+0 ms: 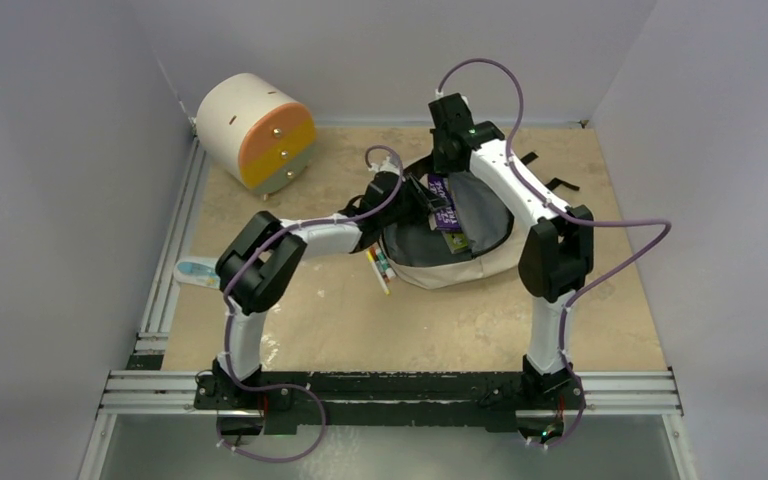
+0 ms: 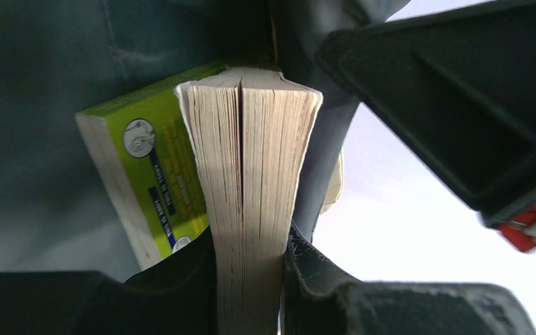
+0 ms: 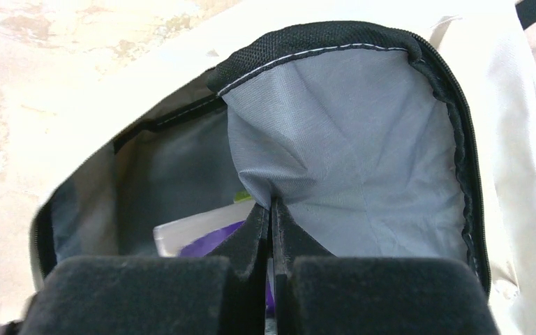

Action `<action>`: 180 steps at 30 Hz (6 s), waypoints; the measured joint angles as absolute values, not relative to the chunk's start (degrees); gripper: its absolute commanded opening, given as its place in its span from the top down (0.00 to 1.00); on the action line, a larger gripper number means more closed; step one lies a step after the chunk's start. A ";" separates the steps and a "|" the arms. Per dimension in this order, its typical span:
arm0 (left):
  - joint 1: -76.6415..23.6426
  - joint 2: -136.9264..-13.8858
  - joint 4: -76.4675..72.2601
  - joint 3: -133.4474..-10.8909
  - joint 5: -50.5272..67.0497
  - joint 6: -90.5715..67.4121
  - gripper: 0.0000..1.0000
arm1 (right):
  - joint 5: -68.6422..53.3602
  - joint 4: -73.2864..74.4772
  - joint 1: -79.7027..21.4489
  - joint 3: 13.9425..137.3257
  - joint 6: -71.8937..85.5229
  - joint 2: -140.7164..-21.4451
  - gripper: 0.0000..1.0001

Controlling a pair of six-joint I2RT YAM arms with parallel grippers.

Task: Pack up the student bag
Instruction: Place the book in the student bag.

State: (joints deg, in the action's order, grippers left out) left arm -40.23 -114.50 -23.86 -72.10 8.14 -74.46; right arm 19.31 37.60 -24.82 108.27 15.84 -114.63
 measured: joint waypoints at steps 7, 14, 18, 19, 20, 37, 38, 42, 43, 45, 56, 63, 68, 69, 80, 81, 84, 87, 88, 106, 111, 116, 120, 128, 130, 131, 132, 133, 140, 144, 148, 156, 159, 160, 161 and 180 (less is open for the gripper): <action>-42.57 -121.97 -29.36 -76.82 6.55 -76.99 1.00 | 16.86 38.79 -24.32 110.56 16.14 -114.63 1.00; -43.38 -126.41 -30.76 -80.60 5.54 -78.91 1.00 | 16.53 38.96 -24.29 110.56 16.47 -114.59 1.00; -43.70 -128.77 -30.83 -83.53 5.48 -79.00 1.00 | 16.67 39.11 -24.23 110.54 16.47 -114.56 1.00; -43.75 -129.45 -30.79 -84.34 5.54 -78.98 1.00 | 16.75 39.13 -24.21 110.54 16.49 -114.56 1.00; -43.79 -129.99 -30.74 -84.97 5.58 -78.96 1.00 | 16.75 39.11 -24.14 110.39 16.49 -114.48 1.00; -43.94 -132.44 -21.37 -91.70 7.11 -73.06 0.42 | 16.23 38.06 -23.18 107.24 16.53 -111.39 1.00; -43.94 -132.44 -21.02 -91.64 7.11 -72.62 0.40 | 15.99 37.87 -23.18 106.98 16.53 -111.37 1.00; -43.90 -132.27 -20.60 -91.00 7.09 -72.18 0.34 | 15.86 37.28 -23.11 106.37 16.53 -111.35 1.00; -43.90 -131.87 -20.45 -90.74 7.07 -71.96 0.34 | 15.86 37.23 -23.07 106.37 16.51 -111.35 1.00; -43.86 -130.72 -19.53 -89.76 7.01 -71.26 0.32 | 15.84 37.15 -22.96 106.37 16.51 -111.26 1.00; -42.85 -121.69 -14.24 -80.40 6.90 -69.78 0.29 | 15.68 36.07 -22.46 104.84 16.51 -110.96 1.00; -42.74 -112.05 -10.72 -70.87 7.51 -69.36 0.30 | 15.46 35.00 -22.44 103.24 16.45 -110.61 0.96; -42.74 -100.77 -7.51 -64.64 6.83 -68.07 0.32 | 14.61 33.17 -22.44 100.03 16.43 -109.10 0.71; -42.74 -98.10 -6.74 -63.81 6.35 -67.37 0.32 | 13.93 32.77 -22.41 99.11 16.43 -108.44 0.66; -36.47 -77.97 1.56 -57.49 2.48 -56.23 0.32 | 10.48 28.45 -22.20 90.15 16.73 -96.18 0.44; -36.03 -78.00 3.20 -57.41 2.09 -55.18 0.32 | 11.11 28.05 -21.98 89.38 16.84 -95.37 0.42; -35.83 -78.00 7.20 -56.97 1.72 -52.73 0.32 | 13.26 27.11 -20.43 86.74 17.10 -93.97 0.35; -35.83 -78.02 9.41 -56.42 1.87 -51.13 0.32 | 14.94 26.65 -17.37 84.23 17.08 -94.50 0.30; -35.83 -78.08 10.07 -56.38 2.02 -50.72 0.32 | 15.14 26.68 -16.40 83.68 17.06 -94.80 0.30; -35.64 -88.23 11.46 -61.65 4.69 -49.82 0.33 | 4.43 24.10 -6.72 82.96 15.44 -102.43 0.40; -35.22 -94.89 12.51 -68.31 4.67 -49.80 0.34 | 2.81 23.16 -6.68 82.89 15.46 -102.63 0.46; -34.85 -99.07 14.11 -71.72 4.67 -49.87 0.41 | 1.98 22.15 -6.68 81.76 15.51 -102.63 0.49; -34.76 -101.51 15.03 -72.84 4.78 -49.89 0.43 | 1.96 22.13 -6.68 81.30 15.55 -102.63 0.48; -34.72 -106.04 14.48 -74.61 6.72 -50.00 0.58 | 2.00 21.93 -6.68 81.30 15.57 -102.63 0.48; -34.72 -107.07 14.22 -75.02 7.29 -49.95 0.63 | 2.00 21.93 -6.66 81.30 15.57 -102.63 0.48; -34.72 -107.57 14.20 -75.26 7.46 -49.95 0.68 | 2.02 21.93 -6.68 81.30 15.57 -102.63 0.48; -34.72 -107.90 14.20 -75.46 7.57 -49.91 0.73 | 2.02 21.93 -6.66 81.30 15.57 -102.63 0.48; -34.72 -108.20 14.09 -75.61 7.75 -49.87 0.79 | 2.02 21.93 -6.66 81.30 15.57 -102.63 0.48; -34.72 -108.44 13.76 -76.20 9.08 -49.34 1.00 | 1.98 21.87 -6.63 81.17 15.59 -102.63 0.54; -34.72 -108.44 13.78 -77.23 9.74 -48.64 1.00 | 2.02 21.85 -6.61 81.08 15.62 -102.63 0.69; -34.72 -108.42 13.82 -77.49 10.20 -48.34 1.00 | 2.22 21.65 -6.61 80.97 15.64 -102.63 0.83; -34.65 -107.28 14.26 -77.47 10.55 -48.34 1.00 | 1.96 21.56 -6.57 80.97 15.55 -102.32 1.00; -34.65 -106.15 14.59 -77.47 10.52 -48.34 1.00 | 1.04 21.52 -6.59 80.75 15.51 -101.10 1.00; -34.65 -105.75 14.68 -77.47 10.52 -48.34 1.00 | 0.12 21.50 -6.70 80.49 15.51 -100.29 1.00; -34.65 -105.41 14.72 -77.47 10.55 -48.34 1.00 | -0.67 21.52 -6.83 80.25 15.53 -99.29 1.00; -34.61 -101.73 15.20 -75.40 11.60 -48.34 1.00 | -19.66 17.58 -23.31 73.19 16.84 -92.16 0.88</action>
State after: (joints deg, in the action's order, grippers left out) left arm -34.61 -101.73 15.20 -75.40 11.60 -48.34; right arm -19.66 17.58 -23.31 73.19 16.84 -92.16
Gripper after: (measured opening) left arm 0.019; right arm 0.046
